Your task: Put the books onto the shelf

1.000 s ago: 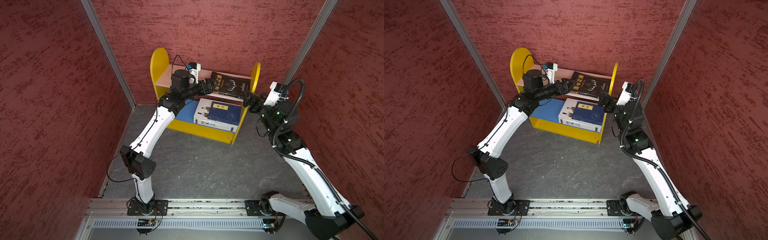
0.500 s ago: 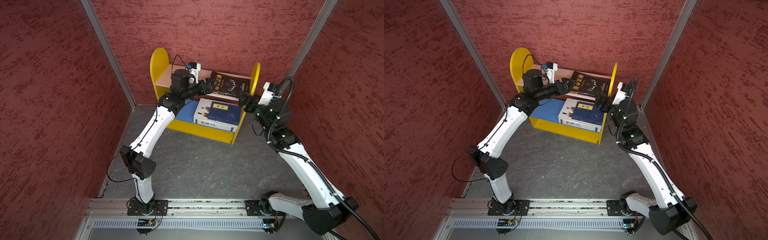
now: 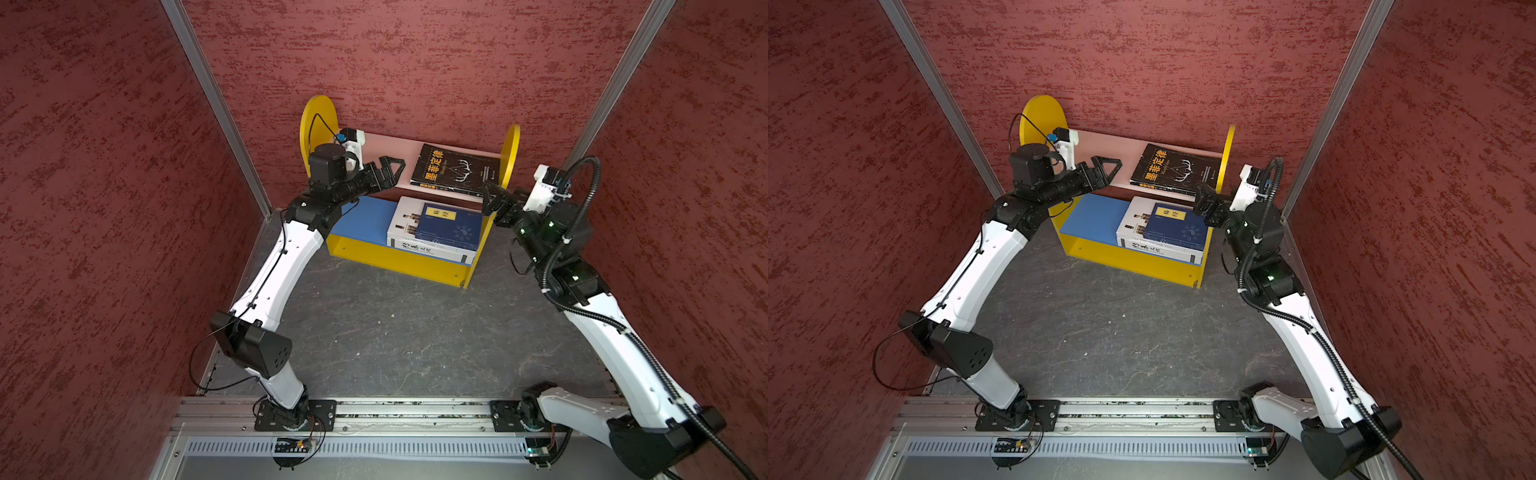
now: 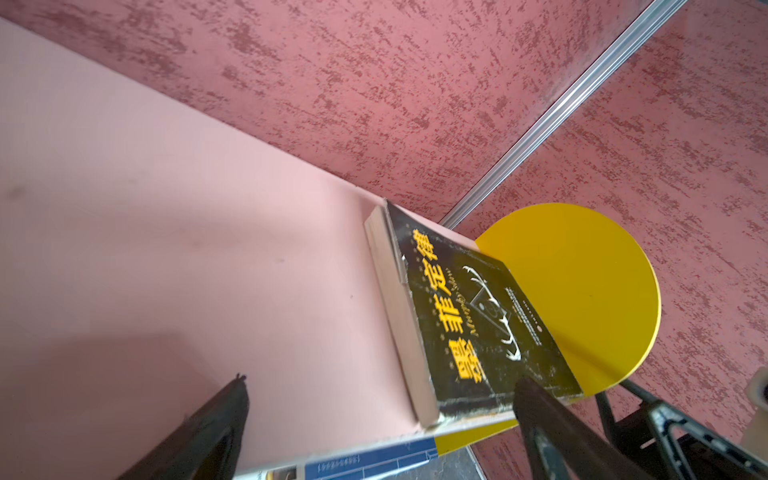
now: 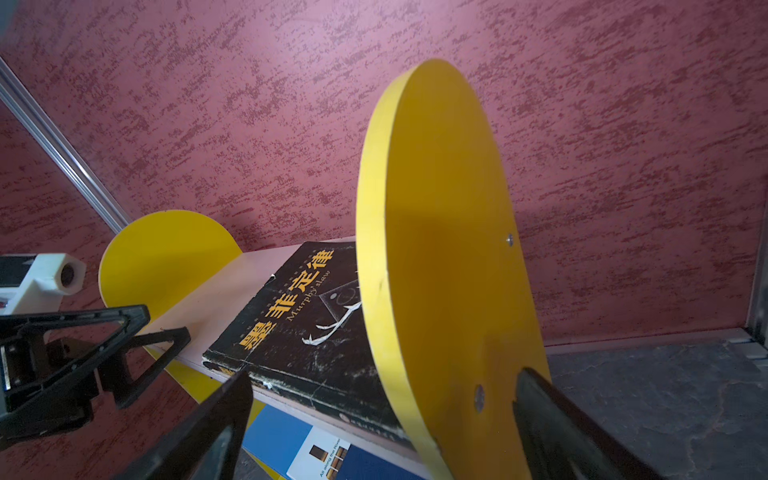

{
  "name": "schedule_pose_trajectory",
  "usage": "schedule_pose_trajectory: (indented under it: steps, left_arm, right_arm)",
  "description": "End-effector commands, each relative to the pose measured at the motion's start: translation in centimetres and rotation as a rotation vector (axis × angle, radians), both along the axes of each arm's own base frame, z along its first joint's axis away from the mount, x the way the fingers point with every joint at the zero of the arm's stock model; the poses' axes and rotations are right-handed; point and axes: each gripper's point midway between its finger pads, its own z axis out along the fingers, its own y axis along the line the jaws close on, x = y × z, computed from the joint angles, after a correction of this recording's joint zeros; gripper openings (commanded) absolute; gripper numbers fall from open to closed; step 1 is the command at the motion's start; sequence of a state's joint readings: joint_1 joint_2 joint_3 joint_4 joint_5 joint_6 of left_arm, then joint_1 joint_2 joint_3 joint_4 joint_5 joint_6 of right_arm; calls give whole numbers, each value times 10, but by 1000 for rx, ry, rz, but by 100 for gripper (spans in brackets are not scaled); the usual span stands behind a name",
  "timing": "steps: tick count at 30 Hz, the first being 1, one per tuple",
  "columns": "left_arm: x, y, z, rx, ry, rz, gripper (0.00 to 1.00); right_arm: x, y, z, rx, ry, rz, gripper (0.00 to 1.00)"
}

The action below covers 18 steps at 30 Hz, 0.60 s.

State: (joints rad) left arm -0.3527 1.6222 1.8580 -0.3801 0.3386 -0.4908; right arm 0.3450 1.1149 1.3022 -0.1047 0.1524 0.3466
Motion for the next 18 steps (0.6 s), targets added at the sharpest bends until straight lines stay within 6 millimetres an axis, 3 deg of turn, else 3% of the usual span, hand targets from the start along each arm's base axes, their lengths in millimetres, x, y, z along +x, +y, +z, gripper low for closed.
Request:
schedule_pose_trajectory:
  steps: [1, 3, 6, 13, 16, 18]
  left_arm:
    - [-19, 27, 1, 22, -41, 47, 99]
    - [-30, 58, -11, 38, -28, 144, 99]
    - [-42, 110, -48, 86, 34, 319, 99]
    - [-87, 222, -137, 251, 77, 728, 99]
    - [-96, 246, -176, 282, 80, 790, 99]
    - [-98, 251, -198, 322, 57, 804, 99]
  right_arm:
    - [-22, -31, 14, -32, -43, -132, 99]
    - [-32, -48, 5, -49, -22, -209, 99]
    - [-41, -68, -15, -69, 34, -303, 99]
    - [-61, -134, -98, -58, 237, -608, 99]
    - [-61, -154, -137, -67, 355, -654, 99]
    - [-63, -164, -158, -59, 398, -691, 99]
